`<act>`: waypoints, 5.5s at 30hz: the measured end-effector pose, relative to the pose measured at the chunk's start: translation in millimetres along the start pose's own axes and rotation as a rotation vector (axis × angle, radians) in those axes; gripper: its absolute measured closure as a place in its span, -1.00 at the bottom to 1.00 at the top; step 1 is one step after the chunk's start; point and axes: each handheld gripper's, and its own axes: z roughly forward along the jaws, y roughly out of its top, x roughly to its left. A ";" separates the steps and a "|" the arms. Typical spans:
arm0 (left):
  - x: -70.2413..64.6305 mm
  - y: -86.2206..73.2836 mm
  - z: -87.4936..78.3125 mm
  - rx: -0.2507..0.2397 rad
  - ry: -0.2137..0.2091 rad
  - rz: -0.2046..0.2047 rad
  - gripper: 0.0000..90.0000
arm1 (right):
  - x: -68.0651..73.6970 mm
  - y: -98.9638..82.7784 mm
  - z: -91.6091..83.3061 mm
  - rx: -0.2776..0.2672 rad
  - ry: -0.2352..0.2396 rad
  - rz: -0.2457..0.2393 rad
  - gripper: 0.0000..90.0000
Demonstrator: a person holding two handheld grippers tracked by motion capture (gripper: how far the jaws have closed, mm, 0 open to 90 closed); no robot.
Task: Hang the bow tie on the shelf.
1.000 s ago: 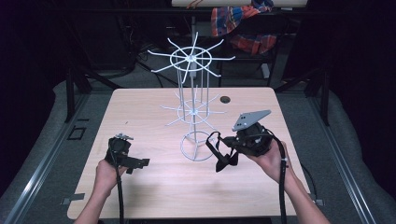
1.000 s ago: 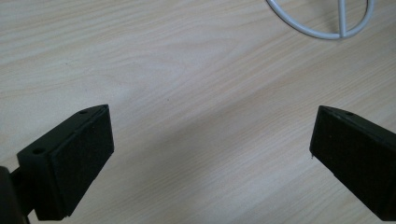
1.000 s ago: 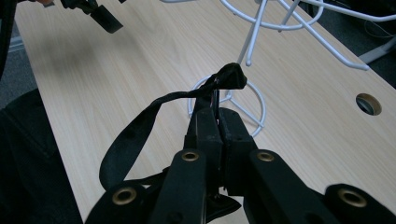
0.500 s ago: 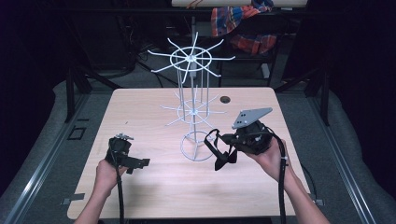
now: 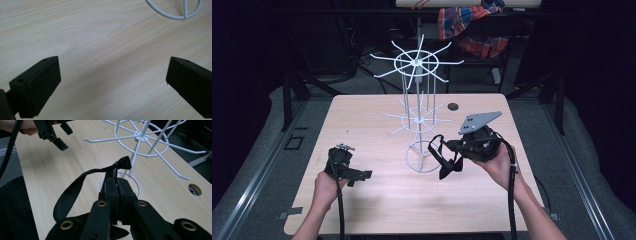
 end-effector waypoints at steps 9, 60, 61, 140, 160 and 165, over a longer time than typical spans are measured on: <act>0.4 -1.0 -0.7 -0.004 0.002 0.004 -1.00 | -6.2 2.1 -2.6 -0.011 -0.019 -0.001 0.96; -0.4 -0.3 -0.1 0.002 -0.005 0.011 -1.00 | -39.5 -14.6 53.1 0.000 -0.029 0.115 0.96; -0.4 -0.3 -0.1 0.002 -0.005 0.011 -1.00 | -39.8 -14.8 54.9 0.002 -0.030 0.119 0.96; -2.7 0.7 -1.0 0.000 0.002 0.017 -1.00 | -36.8 -74.3 0.6 0.120 -0.065 0.259 -0.52; -3.8 1.1 0.5 0.004 -0.002 0.017 -1.00 | -23.1 -136.9 7.6 0.278 -0.056 0.299 -0.69; -3.5 1.5 1.3 0.007 -0.003 0.025 -1.00 | -21.8 -156.3 15.4 0.332 -0.037 0.344 -0.87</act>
